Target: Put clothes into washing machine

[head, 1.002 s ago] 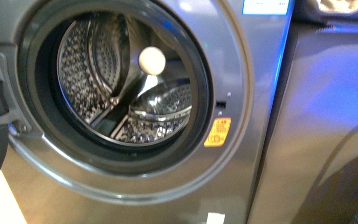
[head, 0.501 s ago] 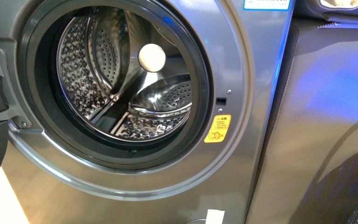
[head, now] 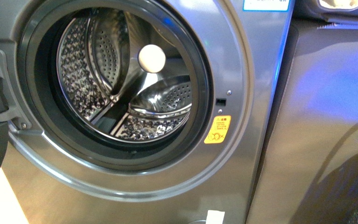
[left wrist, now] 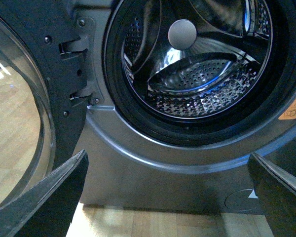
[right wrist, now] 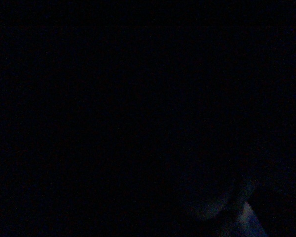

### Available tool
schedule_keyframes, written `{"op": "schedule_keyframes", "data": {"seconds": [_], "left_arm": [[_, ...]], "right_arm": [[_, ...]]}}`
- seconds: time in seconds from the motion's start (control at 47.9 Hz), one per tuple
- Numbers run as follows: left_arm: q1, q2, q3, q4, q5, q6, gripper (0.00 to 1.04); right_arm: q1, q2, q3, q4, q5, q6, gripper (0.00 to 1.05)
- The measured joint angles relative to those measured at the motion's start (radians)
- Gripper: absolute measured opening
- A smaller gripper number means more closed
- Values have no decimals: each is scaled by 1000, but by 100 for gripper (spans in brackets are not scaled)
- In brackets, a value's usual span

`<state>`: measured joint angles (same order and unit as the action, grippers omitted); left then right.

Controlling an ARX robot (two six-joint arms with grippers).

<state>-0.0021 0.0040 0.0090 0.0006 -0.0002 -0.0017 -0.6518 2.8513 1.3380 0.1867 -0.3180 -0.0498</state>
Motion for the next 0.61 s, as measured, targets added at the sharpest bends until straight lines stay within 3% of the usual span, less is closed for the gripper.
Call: {"op": "schedule_keyframes", "data": {"seconds": [0.125, 0.188, 0.605], "left_arm": [[0, 0, 0, 0, 0, 0, 98], [0, 0, 0, 0, 0, 0, 98], [0, 0, 0, 0, 0, 0, 98]], "right_arm": [[5, -121, -97, 46, -45, 13, 19], [5, -184, -134, 62, -62, 12, 13], [-69, -708, -420, 155, -206, -34, 11]]}}
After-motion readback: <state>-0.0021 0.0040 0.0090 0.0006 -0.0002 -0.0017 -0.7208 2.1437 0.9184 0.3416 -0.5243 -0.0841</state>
